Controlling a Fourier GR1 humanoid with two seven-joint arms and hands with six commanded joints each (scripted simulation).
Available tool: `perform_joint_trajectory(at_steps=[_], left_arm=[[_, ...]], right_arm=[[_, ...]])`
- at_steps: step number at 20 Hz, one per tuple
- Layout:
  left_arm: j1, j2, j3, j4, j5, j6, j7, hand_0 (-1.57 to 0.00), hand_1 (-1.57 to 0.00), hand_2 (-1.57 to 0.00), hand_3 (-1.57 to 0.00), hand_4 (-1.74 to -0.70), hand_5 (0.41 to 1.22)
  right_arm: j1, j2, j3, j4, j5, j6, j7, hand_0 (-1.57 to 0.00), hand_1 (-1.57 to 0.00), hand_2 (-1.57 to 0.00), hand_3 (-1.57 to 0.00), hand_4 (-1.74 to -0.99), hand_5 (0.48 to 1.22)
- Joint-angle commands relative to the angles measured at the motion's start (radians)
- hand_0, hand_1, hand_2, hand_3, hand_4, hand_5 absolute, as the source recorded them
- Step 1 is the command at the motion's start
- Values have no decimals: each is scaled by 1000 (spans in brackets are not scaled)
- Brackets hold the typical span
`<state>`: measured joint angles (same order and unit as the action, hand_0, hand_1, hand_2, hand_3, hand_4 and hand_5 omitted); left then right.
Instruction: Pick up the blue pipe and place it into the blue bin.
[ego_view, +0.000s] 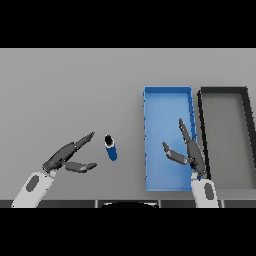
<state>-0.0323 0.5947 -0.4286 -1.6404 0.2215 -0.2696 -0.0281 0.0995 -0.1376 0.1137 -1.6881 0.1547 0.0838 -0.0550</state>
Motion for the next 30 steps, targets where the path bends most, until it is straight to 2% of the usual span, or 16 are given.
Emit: perform_joint_trajectory(at_steps=[1,4,6,9,13,16,19,21,22,23,24,26,28,30], left_arm=[[2,-21,-19,6,-20,7,4,1,1,1,1,-1207,494],[-8,-77,-54,31,-71,32,-13,1,1,1,1,-1207,479],[-15,-112,-70,63,-119,56,-66,1,1,1,1,-1216,491],[-55,-182,-87,98,-137,85,-46,1,1,1,1,-1230,502],[-107,-263,-103,184,-163,103,-43,1,1,1,1,-1212,499],[-131,-284,-111,225,-205,128,-73,1,1,1,1,-1162,490],[-157,-339,-112,267,-181,116,-64,1,1,1,1,-1190,512],[-160,-364,-111,291,-158,98,-82,1,1,-79,-69,-1240,566],[-161,-370,-107,298,-152,94,-99,-3,-89,-208,-197,-1275,607],[-153,-377,-98,297,-127,89,-94,-93,-246,-390,-472,-1306,730],[-156,-394,-93,307,-111,86,-94,-340,-501,-626,-692,-1389,828],[-150,-414,-100,302,-111,81,-100,-783,-886,-966,-979,-1509,969],[-151,-411,-98,282,-106,80,-76,-1067,-1133,-1184,-1183,-1589,1060],[-138,-406,-117,273,-133,95,-89,-1248,-1290,-1323,-1306,-1639,1118]], right_arm=[[14,-2,-4,-3,-1,-2,-10,1,1,1,1,-1290,646],[14,-10,-10,-21,-6,-3,1,1,1,1,1,-1294,653],[14,1,-4,-18,-12,1,16,1,1,1,1,-1300,652],[2,-3,-18,3,-15,-2,24,1,1,1,1,-1309,651],[22,-21,-24,-14,-22,11,8,1,1,1,1,-1318,657],[31,-12,-20,-19,-23,8,23,1,1,1,1,-1326,665],[31,-15,-20,-23,-14,3,14,1,1,1,1,-1319,664],[31,-6,-13,-20,-12,3,21,1,1,1,1,-1322,664],[23,-9,-19,-14,-14,1,29,1,1,1,1,-1320,664],[35,-10,-15,-21,-13,5,11,1,1,1,1,-1319,663],[33,-13,-18,-26,-14,3,4,1,1,1,1,-1322,666],[27,-14,-18,-16,-7,-1,13,1,1,1,1,-1313,665],[14,-15,-21,-10,-12,2,26,1,1,1,1,-1310,665],[22,-15,-15,-2,1,1,4,1,1,1,1,-1302,666]])
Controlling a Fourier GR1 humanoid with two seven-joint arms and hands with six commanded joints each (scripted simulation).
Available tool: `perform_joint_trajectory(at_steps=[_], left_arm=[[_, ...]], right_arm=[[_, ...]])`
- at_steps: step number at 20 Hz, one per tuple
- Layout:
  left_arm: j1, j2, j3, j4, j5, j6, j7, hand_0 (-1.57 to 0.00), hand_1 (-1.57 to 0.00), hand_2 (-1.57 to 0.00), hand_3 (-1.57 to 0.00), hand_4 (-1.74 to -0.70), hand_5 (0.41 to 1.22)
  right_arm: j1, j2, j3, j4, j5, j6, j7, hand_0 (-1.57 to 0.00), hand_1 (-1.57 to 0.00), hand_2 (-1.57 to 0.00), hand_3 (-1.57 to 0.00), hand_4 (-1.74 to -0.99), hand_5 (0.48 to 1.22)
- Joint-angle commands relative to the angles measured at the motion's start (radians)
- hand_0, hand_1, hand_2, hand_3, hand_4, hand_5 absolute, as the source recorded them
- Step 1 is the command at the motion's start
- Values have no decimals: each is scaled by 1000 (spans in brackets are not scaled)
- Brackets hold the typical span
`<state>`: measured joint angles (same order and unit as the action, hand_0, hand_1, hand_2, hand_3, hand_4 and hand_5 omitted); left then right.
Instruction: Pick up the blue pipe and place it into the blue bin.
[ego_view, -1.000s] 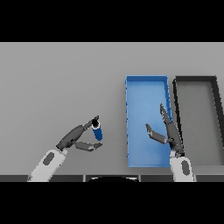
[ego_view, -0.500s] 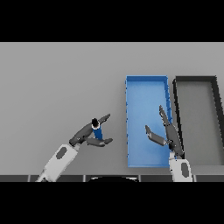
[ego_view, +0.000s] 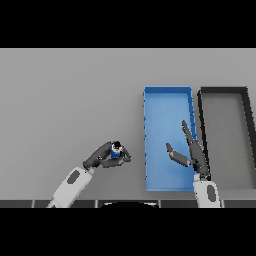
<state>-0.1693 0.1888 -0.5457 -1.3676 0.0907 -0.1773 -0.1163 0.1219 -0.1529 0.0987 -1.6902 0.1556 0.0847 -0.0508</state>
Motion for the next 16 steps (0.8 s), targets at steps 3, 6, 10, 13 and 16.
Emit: perform_joint_trajectory(at_steps=[3,6,10,13,16], left_arm=[[-2,-20,-8,-21,-2,23,-16,-1406,-1427,-1444,-1404,-1681,1168],[-19,-27,-14,-76,6,24,-37,-1486,-1497,-1506,-1440,-1705,1194],[-51,-42,-17,-139,29,8,-47,-1536,-1541,-1544,-1450,-1719,1210],[-71,-48,-25,-191,38,11,8,-1553,-1556,-1557,-1449,-1723,1215],[-85,-47,-37,-227,43,4,61,-1562,-1563,-1564,-1444,-1726,1218]], right_arm=[[-14,-1,1,7,9,-6,6,1,1,1,1,-1281,663],[-13,3,-3,10,-5,2,0,1,1,1,1,-1279,657],[-7,-15,-7,23,17,-4,-9,1,1,1,1,-1277,673],[-1,-8,3,22,33,-13,-25,1,1,1,1,-1275,683],[4,-16,-1,13,28,-7,-28,1,1,1,1,-1271,687]])
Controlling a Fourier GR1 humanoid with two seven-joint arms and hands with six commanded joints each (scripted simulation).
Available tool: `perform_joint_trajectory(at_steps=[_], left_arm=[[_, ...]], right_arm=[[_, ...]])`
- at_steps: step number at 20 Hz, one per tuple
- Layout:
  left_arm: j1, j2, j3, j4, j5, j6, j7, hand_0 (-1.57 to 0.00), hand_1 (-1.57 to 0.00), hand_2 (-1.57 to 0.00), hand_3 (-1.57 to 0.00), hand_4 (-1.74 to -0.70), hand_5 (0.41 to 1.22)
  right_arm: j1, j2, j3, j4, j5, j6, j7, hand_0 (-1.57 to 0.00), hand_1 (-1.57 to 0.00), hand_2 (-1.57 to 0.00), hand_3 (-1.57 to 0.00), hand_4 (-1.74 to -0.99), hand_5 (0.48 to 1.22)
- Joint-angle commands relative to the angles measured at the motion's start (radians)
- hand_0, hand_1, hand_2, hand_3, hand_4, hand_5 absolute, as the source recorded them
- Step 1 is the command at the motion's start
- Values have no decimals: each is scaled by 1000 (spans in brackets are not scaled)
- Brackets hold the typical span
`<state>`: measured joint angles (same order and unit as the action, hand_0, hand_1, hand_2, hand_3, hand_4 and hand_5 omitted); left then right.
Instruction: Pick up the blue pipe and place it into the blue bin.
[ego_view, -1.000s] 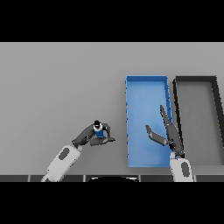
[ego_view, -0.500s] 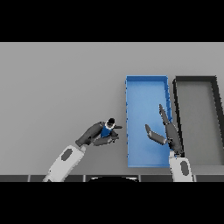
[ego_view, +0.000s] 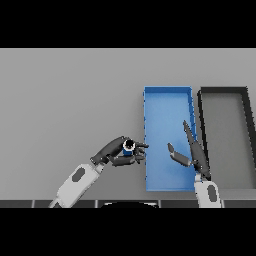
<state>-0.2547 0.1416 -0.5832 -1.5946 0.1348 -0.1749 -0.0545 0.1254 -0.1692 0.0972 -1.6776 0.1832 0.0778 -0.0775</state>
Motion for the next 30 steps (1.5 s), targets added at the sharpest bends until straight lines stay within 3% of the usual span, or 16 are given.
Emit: perform_joint_trajectory(at_steps=[1,5,8,11,12,14,16,20,25,30], left_arm=[[-8,-1,4,4,1,2,10,-1564,-1565,-1565,-1443,-1727,1219],[-10,-1,-4,-3,-5,5,60,-1568,-1568,-1569,-1441,-1729,1219],[-9,2,2,-8,-4,9,63,-1569,-1570,-1570,-1443,-1730,1220],[-5,7,7,6,-5,-1,36,-1570,-1570,-1570,-1440,-1730,1220],[-4,6,6,9,-9,1,30,-1570,-1570,-1571,-1440,-1730,1220],[-8,-1,4,3,-5,0,33,-1571,-1571,-1571,-1441,-1731,1221],[-5,7,3,-10,2,-7,35,-1571,-1571,-1571,-1442,-1731,1221],[-19,8,8,-6,-5,-4,40,-1571,-1571,-1571,-1444,-1731,1221],[-26,0,3,-3,-17,5,71,-1571,-1571,-1571,-1441,-1730,1221],[-14,13,-7,-13,-20,-12,51,-1571,-1571,-1571,-1439,-1730,1221]], right_arm=[[-3,5,5,-5,-4,4,1,1,1,1,1,-1273,688],[-46,-7,-5,26,-31,34,11,1,1,1,1,-1269,688],[-77,-13,-4,69,-41,61,0,1,1,1,1,-1250,688],[-86,-33,-19,60,-69,84,-31,1,1,1,1,-1213,684],[-87,-30,-28,52,-121,117,-53,1,1,1,1,-1215,669],[-114,-43,-37,25,-251,221,-40,1,1,1,1,-1231,620],[-139,-83,-45,-40,-381,299,36,1,1,1,1,-1254,554],[-213,-165,-13,-144,-597,424,189,1,1,1,1,-1326,507],[-357,-230,67,-229,-717,503,306,1,1,1,1,-1338,495],[-484,-189,152,-222,-690,524,364,1,1,1,1,-1318,490]])
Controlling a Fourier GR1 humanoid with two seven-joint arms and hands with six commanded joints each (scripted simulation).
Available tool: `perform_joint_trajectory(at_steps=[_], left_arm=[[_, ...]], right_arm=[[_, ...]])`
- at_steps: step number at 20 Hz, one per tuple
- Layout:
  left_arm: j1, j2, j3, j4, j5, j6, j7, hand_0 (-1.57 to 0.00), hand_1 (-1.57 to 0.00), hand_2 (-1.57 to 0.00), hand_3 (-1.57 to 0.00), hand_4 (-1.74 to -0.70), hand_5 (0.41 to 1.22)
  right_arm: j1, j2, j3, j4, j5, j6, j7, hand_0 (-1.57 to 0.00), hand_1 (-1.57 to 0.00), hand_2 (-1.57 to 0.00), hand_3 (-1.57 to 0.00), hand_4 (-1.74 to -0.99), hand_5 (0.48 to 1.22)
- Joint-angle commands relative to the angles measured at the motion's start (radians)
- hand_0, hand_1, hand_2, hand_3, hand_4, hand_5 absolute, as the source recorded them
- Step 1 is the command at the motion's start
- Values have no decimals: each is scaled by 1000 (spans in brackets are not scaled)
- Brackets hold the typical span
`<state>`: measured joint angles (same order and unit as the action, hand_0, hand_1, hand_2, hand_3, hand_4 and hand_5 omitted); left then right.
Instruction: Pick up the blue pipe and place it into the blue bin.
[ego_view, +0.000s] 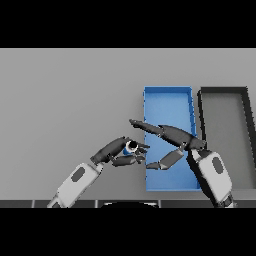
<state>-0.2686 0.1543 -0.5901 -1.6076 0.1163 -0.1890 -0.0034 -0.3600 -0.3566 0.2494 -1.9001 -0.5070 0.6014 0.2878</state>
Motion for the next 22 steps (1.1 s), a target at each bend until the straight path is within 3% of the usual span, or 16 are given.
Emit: perform_joint_trajectory(at_steps=[1,3,6,7,11,12,13,14,15,16,18,19,20,22], left_arm=[[-15,-4,2,12,-6,-2,-7,-1571,-1571,-1571,-1444,-1728,1221],[-5,-1,4,10,2,-16,-39,-1571,-1571,-1571,-1490,-1627,1221],[-9,-4,11,32,7,-30,-34,-1571,-1571,-1571,-1529,-1542,1221],[-15,-6,15,33,-1,-31,-29,-1571,-1571,-1571,-1538,-1524,1221],[-21,-20,24,41,-25,-39,-14,-1571,-1571,-1571,-1557,-1473,1221],[-10,-17,25,33,-20,-43,1,-1571,-1571,-1571,-1560,-1525,1221],[-13,-22,27,32,-26,-43,-5,-1571,-1571,-1571,-1284,-1568,1221],[-24,-18,21,43,-62,-27,8,-1571,-1571,-1571,-1190,-1603,1221],[-38,4,8,37,-93,-26,23,-1571,-1527,-1571,-1119,-1630,1221],[-28,4,9,27,-90,-20,23,-1571,-1536,-1571,-1121,-1647,1221],[-26,-8,17,17,-83,-18,5,-1571,-1548,-1571,-1283,-1680,1221],[-17,-19,20,20,-68,-27,-4,-1571,-1553,-1571,-1340,-1692,1221],[-2,-27,22,16,-53,-32,-31,-1571,-1557,-1571,-1386,-1702,1221],[-2,-33,45,20,-41,-51,-26,-1571,-1562,-1571,-1453,-1716,1221]], right_arm=[[-20,14,15,8,6,7,4,1,1,1,1,-1307,497],[-54,33,39,22,21,20,12,1,1,1,1,-1270,510],[-104,78,77,47,56,18,38,1,1,1,1,-1243,522],[-128,96,80,90,75,25,39,1,1,1,1,-1232,517],[-177,136,113,121,55,30,74,1,1,-9,1,-1210,498],[-203,150,116,147,49,30,90,-17,-34,-54,-26,-1236,493],[-217,157,123,160,57,39,97,-107,-140,-160,-116,-1291,483],[-222,167,131,165,61,49,100,-264,-299,-308,-252,-1348,477],[-224,177,130,176,79,60,85,-475,-487,-492,-516,-1365,477],[-245,180,127,187,78,65,81,-694,-704,-708,-659,-1433,486],[-262,190,129,190,38,50,75,-1010,-1016,-1019,-880,-1527,570],[-260,193,134,196,13,48,78,-1122,-1127,-1129,-1018,-1498,638],[-271,205,136,196,1,38,94,-1212,-1216,-1218,-1128,-1474,755],[-253,214,147,196,36,38,27,-1341,-1344,-1345,-1288,-1445,923]])
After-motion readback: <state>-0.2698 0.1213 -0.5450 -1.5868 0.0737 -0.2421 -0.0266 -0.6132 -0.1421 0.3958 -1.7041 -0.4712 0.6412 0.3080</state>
